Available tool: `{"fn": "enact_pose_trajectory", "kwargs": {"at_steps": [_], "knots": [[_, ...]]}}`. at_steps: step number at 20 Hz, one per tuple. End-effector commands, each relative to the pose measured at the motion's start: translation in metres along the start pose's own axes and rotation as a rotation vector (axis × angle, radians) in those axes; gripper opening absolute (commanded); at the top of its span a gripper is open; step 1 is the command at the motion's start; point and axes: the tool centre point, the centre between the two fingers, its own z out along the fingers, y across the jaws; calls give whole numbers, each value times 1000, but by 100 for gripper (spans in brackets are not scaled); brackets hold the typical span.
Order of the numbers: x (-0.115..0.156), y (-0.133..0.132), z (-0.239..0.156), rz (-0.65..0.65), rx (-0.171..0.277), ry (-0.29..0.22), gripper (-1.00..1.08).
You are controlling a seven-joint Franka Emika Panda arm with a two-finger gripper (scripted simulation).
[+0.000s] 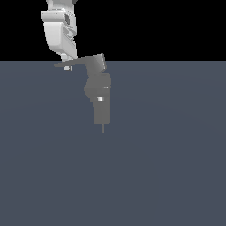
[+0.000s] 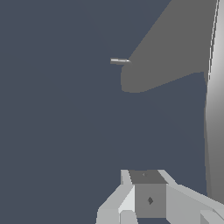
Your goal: Turn on the faucet by rotating a designated handle.
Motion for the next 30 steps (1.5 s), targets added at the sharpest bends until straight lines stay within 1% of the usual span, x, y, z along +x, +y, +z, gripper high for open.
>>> {"fn": "enact_pose_trajectory", "kwargs": {"at_steps": [1, 30], "knots": [[0, 2, 0, 0, 0, 0, -100], [-3, 83, 0, 1, 0, 0, -100]]}}
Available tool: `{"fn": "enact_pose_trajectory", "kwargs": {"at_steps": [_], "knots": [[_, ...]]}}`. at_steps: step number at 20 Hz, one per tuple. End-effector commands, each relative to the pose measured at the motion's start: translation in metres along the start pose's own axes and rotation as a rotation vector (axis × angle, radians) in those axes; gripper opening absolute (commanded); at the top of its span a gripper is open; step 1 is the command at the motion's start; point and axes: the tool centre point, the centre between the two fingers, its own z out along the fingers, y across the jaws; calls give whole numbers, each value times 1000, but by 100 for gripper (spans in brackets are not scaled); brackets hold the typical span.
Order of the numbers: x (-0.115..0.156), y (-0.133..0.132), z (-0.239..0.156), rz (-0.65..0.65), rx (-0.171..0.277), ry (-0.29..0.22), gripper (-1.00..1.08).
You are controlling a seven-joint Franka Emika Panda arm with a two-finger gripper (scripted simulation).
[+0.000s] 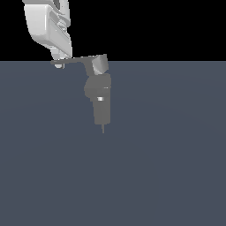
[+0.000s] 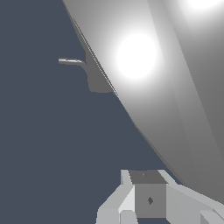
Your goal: Turn on the faucet by rotating a designated handle.
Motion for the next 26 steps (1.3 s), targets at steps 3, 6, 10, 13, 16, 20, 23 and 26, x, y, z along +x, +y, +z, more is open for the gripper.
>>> {"fn": "enact_pose_trajectory", "kwargs": {"at_steps": [3, 6, 10, 13, 16, 20, 23, 26], "knots": [[-3, 17, -1, -5, -2, 1, -100], [-4, 26, -1, -5, -2, 1, -100], [5, 26, 2, 2, -5, 4, -100], [11, 34, 2, 1, -5, 4, -100], [18, 42, 2, 1, -5, 4, -100], [27, 53, 1, 0, -4, 3, -100], [33, 62, 1, -1, -4, 3, -100], [40, 70, 0, -2, -4, 3, -100]]}}
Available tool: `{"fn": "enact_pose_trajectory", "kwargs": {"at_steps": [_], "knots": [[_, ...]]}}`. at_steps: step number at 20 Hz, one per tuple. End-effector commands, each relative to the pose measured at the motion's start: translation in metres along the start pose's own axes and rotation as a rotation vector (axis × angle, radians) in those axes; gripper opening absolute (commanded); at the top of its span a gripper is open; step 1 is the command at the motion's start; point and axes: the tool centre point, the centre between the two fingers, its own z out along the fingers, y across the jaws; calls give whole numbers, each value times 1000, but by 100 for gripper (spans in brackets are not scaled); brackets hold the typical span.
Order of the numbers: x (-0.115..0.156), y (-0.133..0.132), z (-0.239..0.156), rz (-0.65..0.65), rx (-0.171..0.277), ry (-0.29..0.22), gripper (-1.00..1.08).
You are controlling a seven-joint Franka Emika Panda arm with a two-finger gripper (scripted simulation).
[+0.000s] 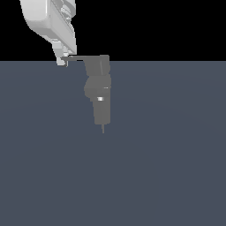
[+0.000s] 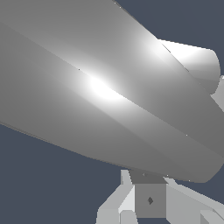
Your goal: Turn on the faucet by rotating a designated handle.
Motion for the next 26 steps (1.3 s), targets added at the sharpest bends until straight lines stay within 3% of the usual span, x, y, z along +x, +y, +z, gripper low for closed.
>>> {"fn": "enact_pose_trajectory", "kwargs": {"at_steps": [1, 12, 14, 26], "knots": [[10, 8, -2, 7, 1, 0, -100], [36, 40, -4, 5, 2, -1, -100], [28, 38, 0, -5, -5, 3, -100], [107, 41, -3, 1, 0, 0, -100]]}}
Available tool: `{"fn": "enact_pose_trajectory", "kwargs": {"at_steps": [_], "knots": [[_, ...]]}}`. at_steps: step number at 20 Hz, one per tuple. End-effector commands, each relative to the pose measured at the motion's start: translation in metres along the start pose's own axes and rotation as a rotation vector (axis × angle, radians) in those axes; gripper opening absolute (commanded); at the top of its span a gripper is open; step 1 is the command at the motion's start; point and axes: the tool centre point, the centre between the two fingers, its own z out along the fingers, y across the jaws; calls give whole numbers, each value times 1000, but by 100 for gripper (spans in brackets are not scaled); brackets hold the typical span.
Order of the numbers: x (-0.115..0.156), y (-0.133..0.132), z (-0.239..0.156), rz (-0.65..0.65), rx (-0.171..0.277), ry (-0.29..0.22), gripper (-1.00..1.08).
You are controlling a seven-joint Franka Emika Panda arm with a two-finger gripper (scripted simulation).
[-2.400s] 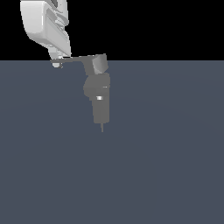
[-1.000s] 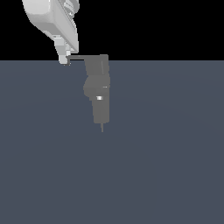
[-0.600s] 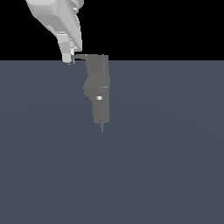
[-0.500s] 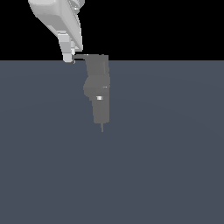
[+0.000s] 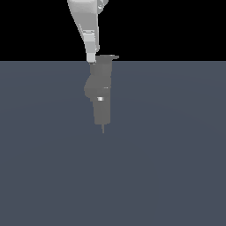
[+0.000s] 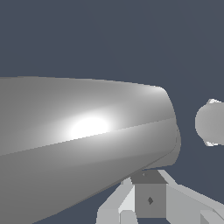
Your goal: Turn on the faucet by rotating a designated handle.
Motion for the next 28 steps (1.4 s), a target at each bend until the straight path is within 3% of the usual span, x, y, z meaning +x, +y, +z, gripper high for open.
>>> {"fn": "enact_pose_trajectory", "kwargs": {"at_steps": [1, 5, 6, 7, 28], "knots": [[35, -2, -3, 37, 12, -6, -100], [61, 0, -4, 39, 13, -7, -100], [61, 0, -4, 39, 13, -7, -100], [41, -1, 0, 11, 5, -2, -100], [107, -48, -3, 30, 11, -5, -100]]}}
